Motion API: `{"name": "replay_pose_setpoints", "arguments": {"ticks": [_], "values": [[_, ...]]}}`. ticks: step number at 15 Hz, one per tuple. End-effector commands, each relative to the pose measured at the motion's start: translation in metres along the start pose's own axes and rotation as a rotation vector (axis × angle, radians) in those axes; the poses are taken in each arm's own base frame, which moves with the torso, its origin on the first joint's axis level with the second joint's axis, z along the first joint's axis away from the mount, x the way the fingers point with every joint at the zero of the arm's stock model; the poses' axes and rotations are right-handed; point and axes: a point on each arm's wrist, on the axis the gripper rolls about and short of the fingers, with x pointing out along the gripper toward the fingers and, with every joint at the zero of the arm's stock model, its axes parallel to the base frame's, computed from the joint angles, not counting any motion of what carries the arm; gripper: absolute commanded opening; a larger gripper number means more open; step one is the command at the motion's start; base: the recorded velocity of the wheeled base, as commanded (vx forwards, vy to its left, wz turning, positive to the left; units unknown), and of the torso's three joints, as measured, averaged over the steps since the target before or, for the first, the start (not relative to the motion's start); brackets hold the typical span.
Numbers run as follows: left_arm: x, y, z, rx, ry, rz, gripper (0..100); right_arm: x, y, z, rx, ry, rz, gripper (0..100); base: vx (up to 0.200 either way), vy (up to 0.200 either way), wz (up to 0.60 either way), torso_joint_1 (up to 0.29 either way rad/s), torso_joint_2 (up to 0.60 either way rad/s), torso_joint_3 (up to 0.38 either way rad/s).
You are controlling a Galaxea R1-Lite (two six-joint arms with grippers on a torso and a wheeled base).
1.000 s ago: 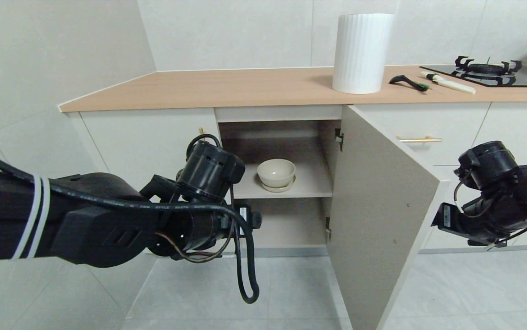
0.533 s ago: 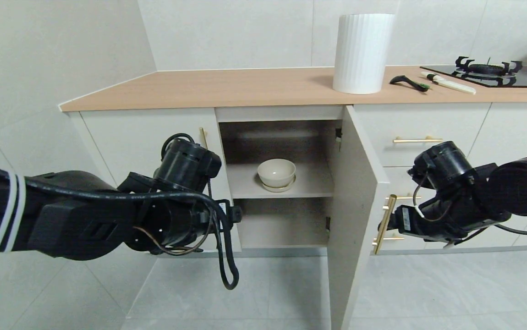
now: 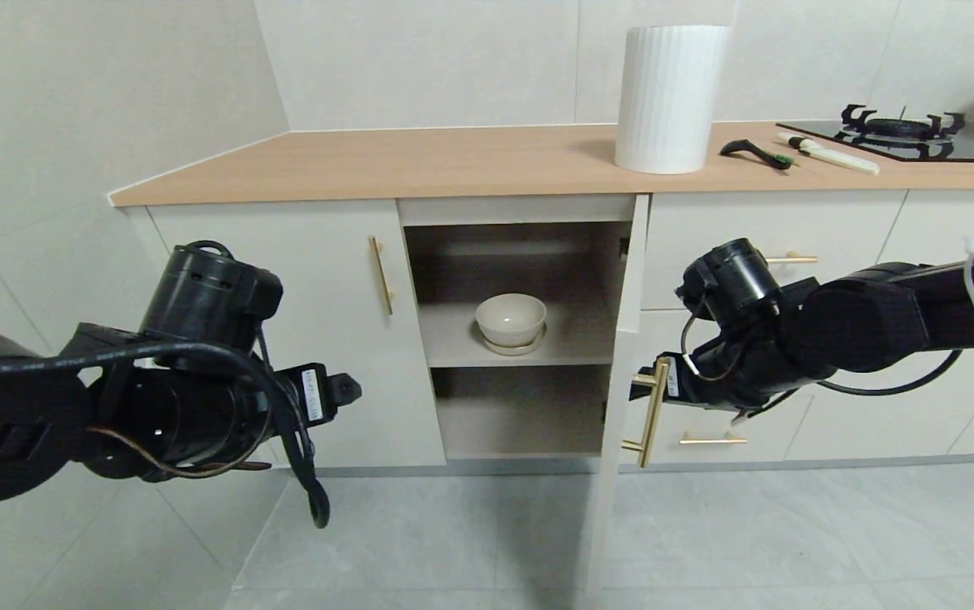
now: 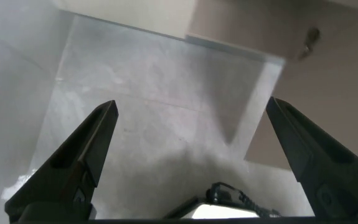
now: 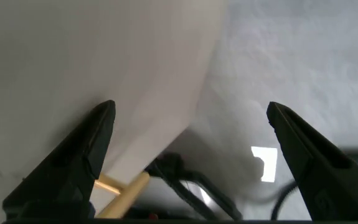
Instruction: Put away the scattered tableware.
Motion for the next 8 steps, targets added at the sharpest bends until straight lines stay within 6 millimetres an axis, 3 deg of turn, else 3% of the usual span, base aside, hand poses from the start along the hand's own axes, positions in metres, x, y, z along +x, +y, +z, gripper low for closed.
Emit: {"name": "replay_pose_setpoints", "arguments": {"ticks": [1, 8], "values": [[-0.004, 0.004, 0.001, -0.007, -0.01, 0.003, 100, 0.015, 0.014, 0.002, -0.018, 0.002, 0.017, 100, 0.0, 0.0, 0.0, 0.0, 0.0, 0.0], [-0.004, 0.0, -0.005, 0.013, 0.001, -0.006, 100, 0.053, 0.029, -0.001, 0.078, -0.001, 0.034, 100, 0.0, 0.0, 0.0, 0.0, 0.0, 0.0]]}}
